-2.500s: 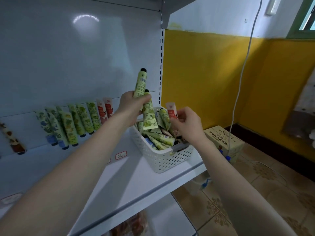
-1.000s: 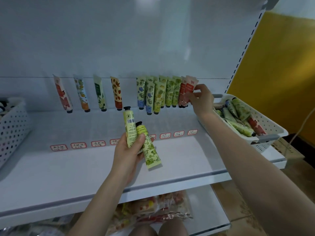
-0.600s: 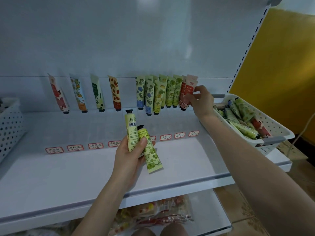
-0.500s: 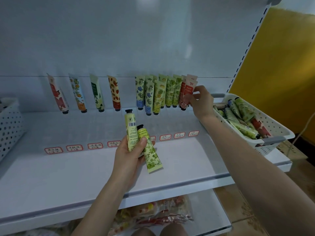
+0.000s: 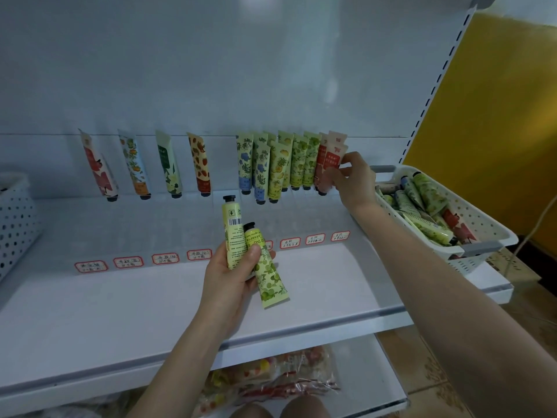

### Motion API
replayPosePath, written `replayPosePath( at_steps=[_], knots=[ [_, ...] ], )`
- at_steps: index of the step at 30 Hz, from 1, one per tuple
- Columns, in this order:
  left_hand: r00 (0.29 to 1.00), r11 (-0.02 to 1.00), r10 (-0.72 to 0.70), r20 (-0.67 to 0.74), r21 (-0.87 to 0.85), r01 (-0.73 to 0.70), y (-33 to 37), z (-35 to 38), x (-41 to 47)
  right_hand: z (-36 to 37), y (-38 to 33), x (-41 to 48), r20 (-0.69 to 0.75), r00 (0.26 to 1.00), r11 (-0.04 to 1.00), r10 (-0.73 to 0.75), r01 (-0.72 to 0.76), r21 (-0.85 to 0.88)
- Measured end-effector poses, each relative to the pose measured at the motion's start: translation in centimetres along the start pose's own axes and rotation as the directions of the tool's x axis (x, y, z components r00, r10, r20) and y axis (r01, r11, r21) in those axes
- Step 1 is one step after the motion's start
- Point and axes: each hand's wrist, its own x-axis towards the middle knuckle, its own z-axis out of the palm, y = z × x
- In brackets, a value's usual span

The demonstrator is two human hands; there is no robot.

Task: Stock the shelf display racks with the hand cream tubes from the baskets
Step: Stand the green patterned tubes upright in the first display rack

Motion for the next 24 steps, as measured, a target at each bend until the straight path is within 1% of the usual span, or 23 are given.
replayPosePath(
  at_steps=[8,14,17,20,24],
  knots=[
    [1.0,1.0,-0.01,-0.001,-0.019,0.01,-0.05,0.12,0.02,-0.18,-0.12,0.02,0.031,0.999,0.999,-0.013,0.014,-0.042],
    [1.0,0.999,-0.016,0.003,-0.036,0.016,0.12,0.09,-0.01,-0.43,-0.41,0.24,0.101,0.995,0.998,0.001,0.006,-0.068],
    [1.0,0.999,-0.013,0.006,-0.034,0.013,0.12,0.1,0.01,-0.55,-0.48,0.4,0.113,0.994,0.997,0.015,-0.006,-0.077],
    [1.0,0.999,-0.014,0.003,-0.036,0.014,0.14,0.14,0.02,-0.55,-0.45,0.39,0.123,0.992,0.995,0.0,0.012,-0.1],
    [1.0,0.999,-0.023,0.006,-0.043,0.023,0.25,0.21,0.03,-0.53,-0.24,0.49,0.103,0.995,0.995,-0.009,0.019,-0.1]
  ],
)
